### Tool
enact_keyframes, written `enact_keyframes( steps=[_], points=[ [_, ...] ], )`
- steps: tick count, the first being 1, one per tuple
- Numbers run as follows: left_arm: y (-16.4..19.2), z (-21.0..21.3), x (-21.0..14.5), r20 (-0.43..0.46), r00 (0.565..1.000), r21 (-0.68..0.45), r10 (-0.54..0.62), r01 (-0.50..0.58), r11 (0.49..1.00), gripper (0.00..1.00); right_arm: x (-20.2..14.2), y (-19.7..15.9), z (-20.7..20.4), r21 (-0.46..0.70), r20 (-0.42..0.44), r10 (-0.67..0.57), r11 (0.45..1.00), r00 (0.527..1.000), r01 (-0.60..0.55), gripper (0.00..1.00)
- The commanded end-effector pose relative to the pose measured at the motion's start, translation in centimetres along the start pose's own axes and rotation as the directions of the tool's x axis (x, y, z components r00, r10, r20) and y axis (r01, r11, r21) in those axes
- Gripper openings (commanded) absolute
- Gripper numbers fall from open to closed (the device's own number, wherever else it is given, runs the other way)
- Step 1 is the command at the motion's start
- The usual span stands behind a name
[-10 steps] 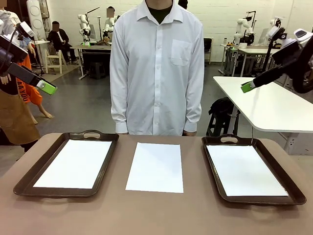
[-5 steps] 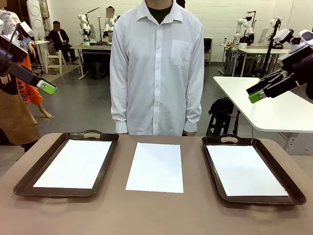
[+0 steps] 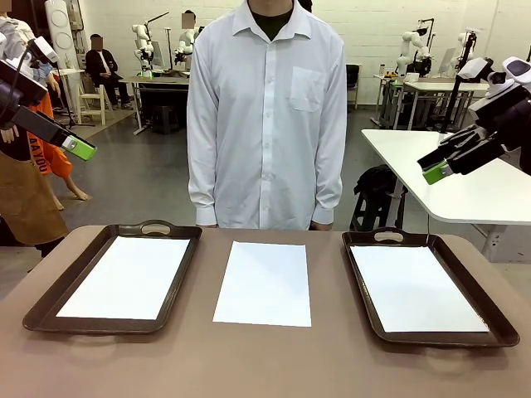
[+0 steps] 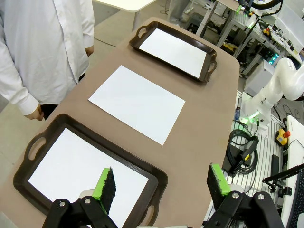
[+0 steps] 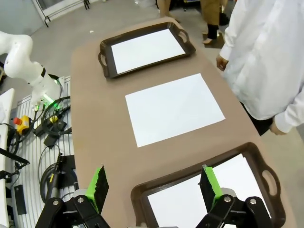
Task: Sort the A4 documents.
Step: Receive the A4 Paper.
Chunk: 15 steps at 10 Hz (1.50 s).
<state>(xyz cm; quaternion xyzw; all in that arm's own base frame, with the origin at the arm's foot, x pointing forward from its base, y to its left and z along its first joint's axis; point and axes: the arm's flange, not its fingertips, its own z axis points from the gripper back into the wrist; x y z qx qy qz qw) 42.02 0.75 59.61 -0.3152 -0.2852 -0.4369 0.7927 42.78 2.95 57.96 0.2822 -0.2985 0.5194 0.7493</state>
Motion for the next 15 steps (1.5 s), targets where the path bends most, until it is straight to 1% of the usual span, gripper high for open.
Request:
enact_keyframes(
  steps=[1,3,4,15],
  points=[
    [-0.11,0.06,0.01,-0.003,1.000,0.001,-0.004,0.004,1.000,1.00,-0.22,0.35,0.44,-0.008,-0.009,-0.017,1.000,1.000,0.017,1.00],
    [-0.11,0.06,0.01,-0.003,1.000,0.001,-0.004,0.004,1.000,1.00,-0.56,0.08,0.42,-0.007,-0.008,-0.047,0.999,0.999,0.047,1.00],
    [-0.11,0.06,0.01,-0.003,1.000,0.001,-0.004,0.004,1.000,1.00,-0.13,-0.06,0.28,-0.005,0.002,-0.006,1.000,1.000,0.006,1.00],
    [-0.11,0.06,0.01,-0.003,1.000,0.001,-0.004,0.004,1.000,1.00,-0.13,-0.06,0.28,-0.005,0.002,-0.006,1.000,1.000,0.006,1.00]
  ],
)
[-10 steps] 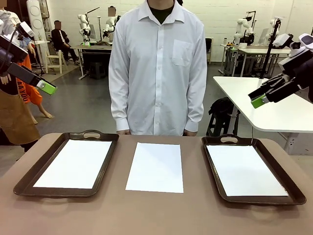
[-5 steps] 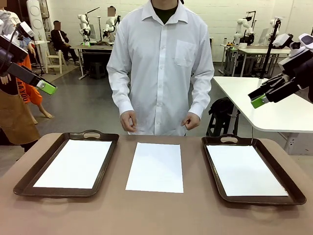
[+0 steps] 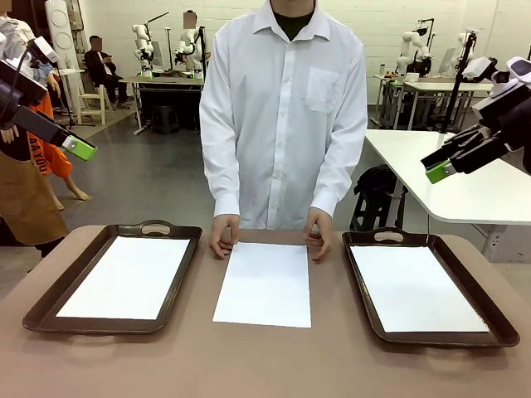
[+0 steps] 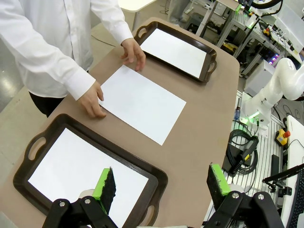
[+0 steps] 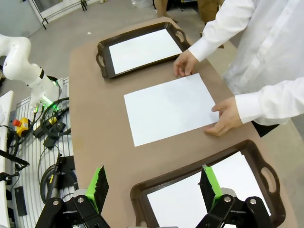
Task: Sort the A4 documents.
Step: Receive the A4 Paper.
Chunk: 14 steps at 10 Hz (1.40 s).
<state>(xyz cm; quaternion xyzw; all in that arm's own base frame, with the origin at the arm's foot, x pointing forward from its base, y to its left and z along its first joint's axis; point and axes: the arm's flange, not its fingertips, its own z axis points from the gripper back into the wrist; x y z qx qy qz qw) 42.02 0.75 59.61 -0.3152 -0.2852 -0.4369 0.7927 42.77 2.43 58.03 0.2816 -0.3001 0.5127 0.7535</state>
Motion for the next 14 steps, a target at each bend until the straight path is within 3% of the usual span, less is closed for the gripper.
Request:
enact_keyframes(
  steps=[1,14],
  points=[
    [-0.11,0.06,0.01,-0.003,1.000,0.001,-0.004,0.004,1.000,1.00,0.13,0.09,-0.14,0.003,-0.001,0.007,1.000,1.000,-0.007,1.00],
    [-0.11,0.06,0.01,-0.003,1.000,0.001,-0.004,0.004,1.000,1.00,0.13,0.09,-0.14,0.003,-0.001,0.007,1.000,1.000,-0.007,1.00]
  ],
)
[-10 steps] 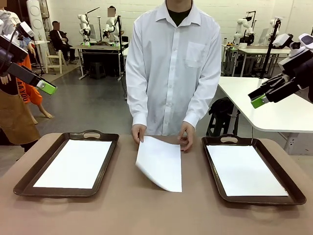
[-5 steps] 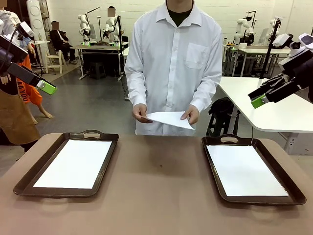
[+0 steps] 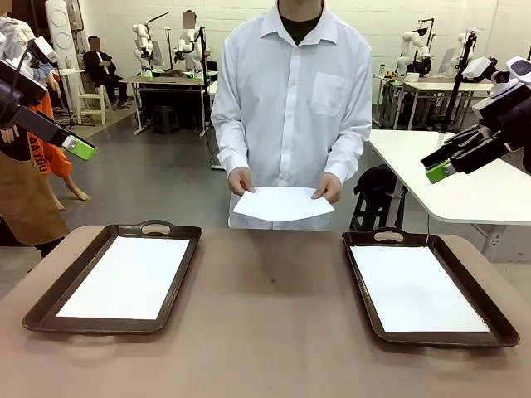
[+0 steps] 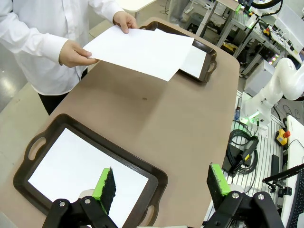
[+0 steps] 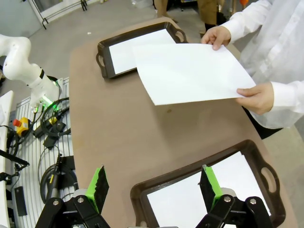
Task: Sort the A4 documents.
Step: Receive the A4 Paper.
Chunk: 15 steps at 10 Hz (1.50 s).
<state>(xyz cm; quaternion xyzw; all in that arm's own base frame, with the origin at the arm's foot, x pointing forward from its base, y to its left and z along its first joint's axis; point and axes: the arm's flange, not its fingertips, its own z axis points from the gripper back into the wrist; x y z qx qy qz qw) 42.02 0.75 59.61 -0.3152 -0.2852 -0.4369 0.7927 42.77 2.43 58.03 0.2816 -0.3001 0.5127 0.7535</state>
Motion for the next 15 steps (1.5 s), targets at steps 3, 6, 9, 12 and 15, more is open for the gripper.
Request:
enact_keyframes(
  steps=[3,6,9,12,15],
  points=[
    [-0.11,0.06,0.01,-0.003,1.000,0.001,-0.004,0.004,1.000,1.00,0.13,0.09,-0.14,0.003,-0.001,0.007,1.000,1.000,-0.007,1.00],
    [-0.11,0.06,0.01,-0.003,1.000,0.001,-0.004,0.004,1.000,1.00,0.13,0.09,-0.14,0.003,-0.001,0.007,1.000,1.000,-0.007,1.00],
    [-0.11,0.06,0.01,-0.003,1.000,0.001,-0.004,0.004,1.000,1.00,0.13,0.09,-0.14,0.003,-0.001,0.007,1.000,1.000,-0.007,1.00],
    [-0.11,0.06,0.01,-0.003,1.000,0.001,-0.004,0.004,1.000,1.00,0.13,0.09,-0.14,0.003,-0.001,0.007,1.000,1.000,-0.007,1.00],
    [-0.11,0.06,0.01,-0.003,1.000,0.001,-0.004,0.004,1.000,1.00,0.13,0.09,-0.14,0.003,-0.001,0.007,1.000,1.000,-0.007,1.00]
  ],
)
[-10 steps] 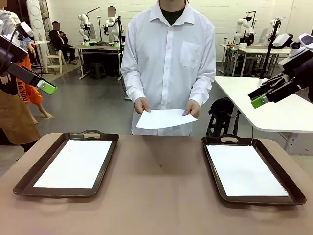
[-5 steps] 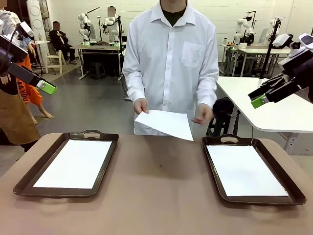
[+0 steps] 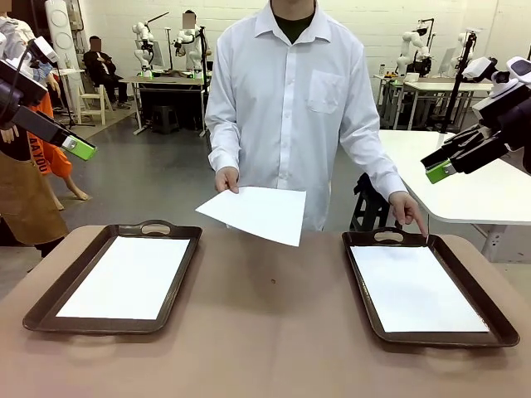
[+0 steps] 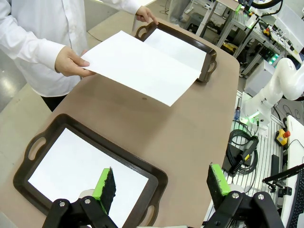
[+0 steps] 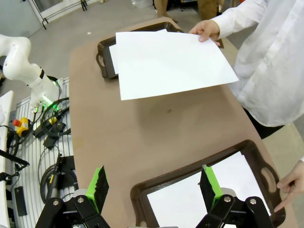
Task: Sort the A4 documents.
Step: Receive the A4 Paper.
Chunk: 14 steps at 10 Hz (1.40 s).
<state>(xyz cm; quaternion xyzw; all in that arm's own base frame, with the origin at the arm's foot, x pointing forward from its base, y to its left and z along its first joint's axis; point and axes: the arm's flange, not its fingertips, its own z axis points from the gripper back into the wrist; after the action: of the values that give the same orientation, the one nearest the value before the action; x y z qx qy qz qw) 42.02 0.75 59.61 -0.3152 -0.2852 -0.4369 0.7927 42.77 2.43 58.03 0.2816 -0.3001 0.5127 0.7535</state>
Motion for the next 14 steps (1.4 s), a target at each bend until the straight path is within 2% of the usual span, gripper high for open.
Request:
enact_keyframes(
  steps=[1,10,12,14],
  points=[
    [-0.1,0.1,0.0,-0.003,1.000,0.001,-0.004,0.004,1.000,1.00,0.1,0.1,-0.1,0.003,-0.001,0.007,1.000,1.000,-0.007,1.00],
    [-0.1,0.1,0.0,-0.003,1.000,0.001,-0.004,0.004,1.000,1.00,0.0,0.0,0.0,0.000,0.000,0.000,1.000,1.000,0.000,1.00],
    [-0.1,0.1,0.0,-0.003,1.000,0.001,-0.004,0.004,1.000,1.00,-0.3,-1.6,-1.9,0.076,0.030,-0.087,0.993,0.996,0.085,1.00],
    [-0.1,0.1,0.0,-0.003,1.000,0.001,-0.004,0.004,1.000,1.00,-0.5,-3.6,-5.3,0.222,0.048,-0.229,0.952,0.972,0.213,1.00]
  ],
)
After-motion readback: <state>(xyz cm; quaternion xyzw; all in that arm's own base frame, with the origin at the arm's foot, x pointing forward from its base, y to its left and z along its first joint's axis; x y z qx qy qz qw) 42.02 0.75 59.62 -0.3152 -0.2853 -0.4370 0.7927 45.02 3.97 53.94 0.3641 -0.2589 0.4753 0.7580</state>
